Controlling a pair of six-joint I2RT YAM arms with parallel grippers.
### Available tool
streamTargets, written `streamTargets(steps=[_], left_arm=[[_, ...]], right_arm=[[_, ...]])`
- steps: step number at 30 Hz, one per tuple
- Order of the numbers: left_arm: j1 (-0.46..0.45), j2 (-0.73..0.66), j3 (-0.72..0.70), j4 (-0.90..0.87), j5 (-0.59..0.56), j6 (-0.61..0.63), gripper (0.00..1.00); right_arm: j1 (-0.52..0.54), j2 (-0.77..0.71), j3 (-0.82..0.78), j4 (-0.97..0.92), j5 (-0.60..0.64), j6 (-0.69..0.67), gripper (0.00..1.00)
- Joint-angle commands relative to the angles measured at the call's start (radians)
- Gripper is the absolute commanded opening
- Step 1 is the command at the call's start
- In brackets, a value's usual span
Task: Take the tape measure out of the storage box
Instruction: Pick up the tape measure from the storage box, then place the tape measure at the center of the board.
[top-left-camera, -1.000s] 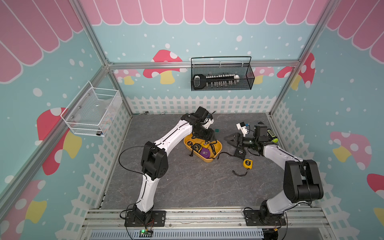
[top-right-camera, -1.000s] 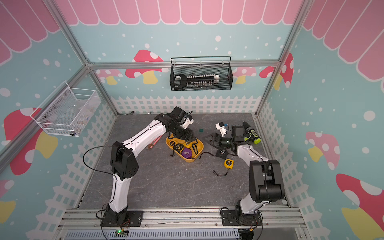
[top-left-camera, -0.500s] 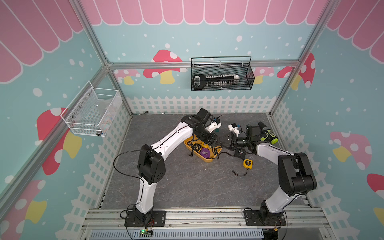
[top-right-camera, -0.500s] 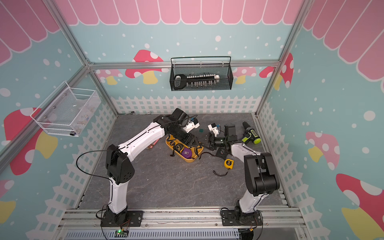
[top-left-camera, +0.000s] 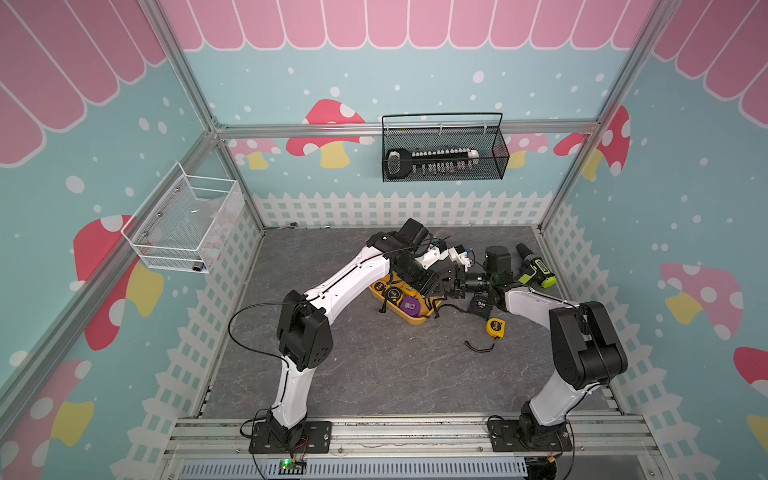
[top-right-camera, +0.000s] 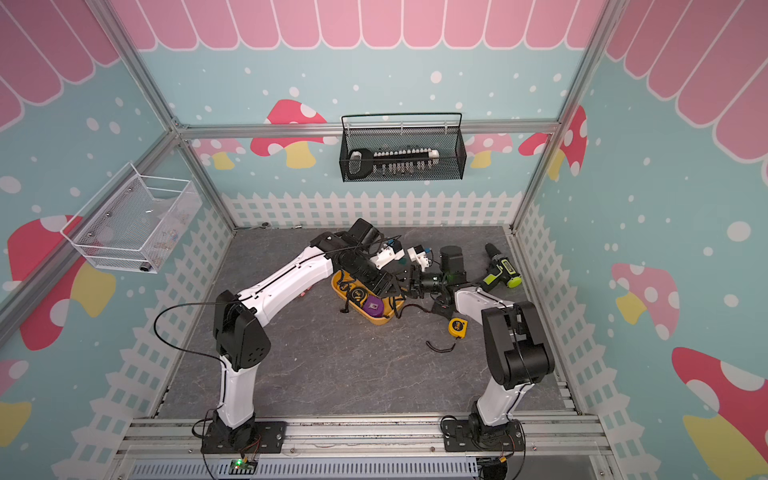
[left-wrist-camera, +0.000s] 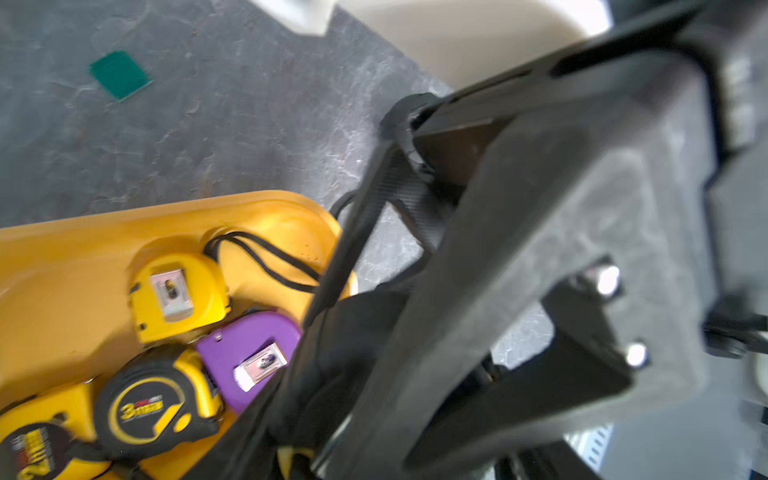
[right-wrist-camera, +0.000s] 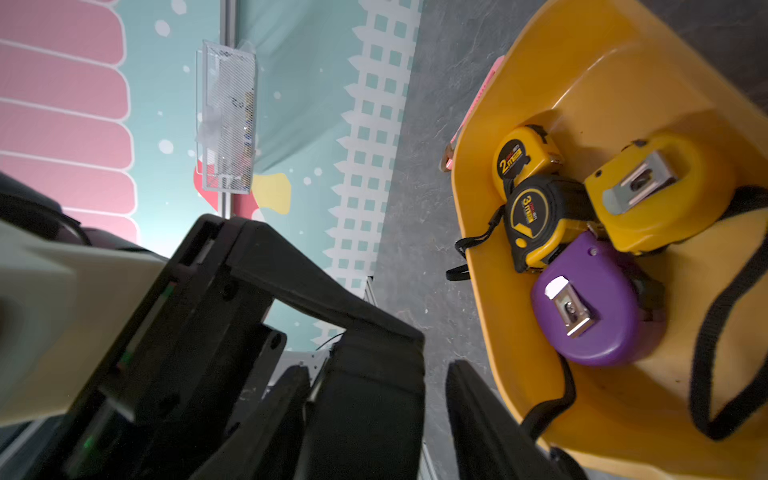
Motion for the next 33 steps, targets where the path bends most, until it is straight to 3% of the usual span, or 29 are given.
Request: streamTargets(steps=[1,2,5,9,14,17,25,33], left_arm=[[-0.005,-0.010,0.055,0.040,-0.045,0.010,0.42],[-0.005,-0.011,0.055,0.038,-0.040,0.008,0.49],[-0.005,-0.026,0.045,0.037,-0.045,-0.001,0.78],[0.012,-0.080,0.025,0.062,-0.070,-0.034,0.99],[0.077,-0.132,-0.068,0.140,-0.130,-0.097,0.99],[0.087,-0.087,-0.104,0.127,-0.241,-0.076,0.99],[0.085,0.105,-0.060,0.113,-0.338,-0.036,0.99],[0.074,0.252,0.087,0.092,-0.384,-0.014,0.99]], right_arm=[[0.011,0.006,-0.017,-0.022,-0.002,-0.010,0.34],[0.010,0.006,-0.013,-0.034,0.000,-0.016,0.28],[0.008,0.007,0.001,-0.060,0.006,-0.032,0.26],[-0.043,-0.009,0.033,-0.200,0.034,-0.143,0.27],[-0.216,0.012,0.050,-0.322,0.073,-0.267,0.30],[-0.282,0.074,0.121,-0.394,0.096,-0.351,0.33],[-0.289,0.370,0.437,-0.588,0.148,-0.475,0.36],[-0.289,0.475,0.555,-0.753,0.296,-0.561,0.44]])
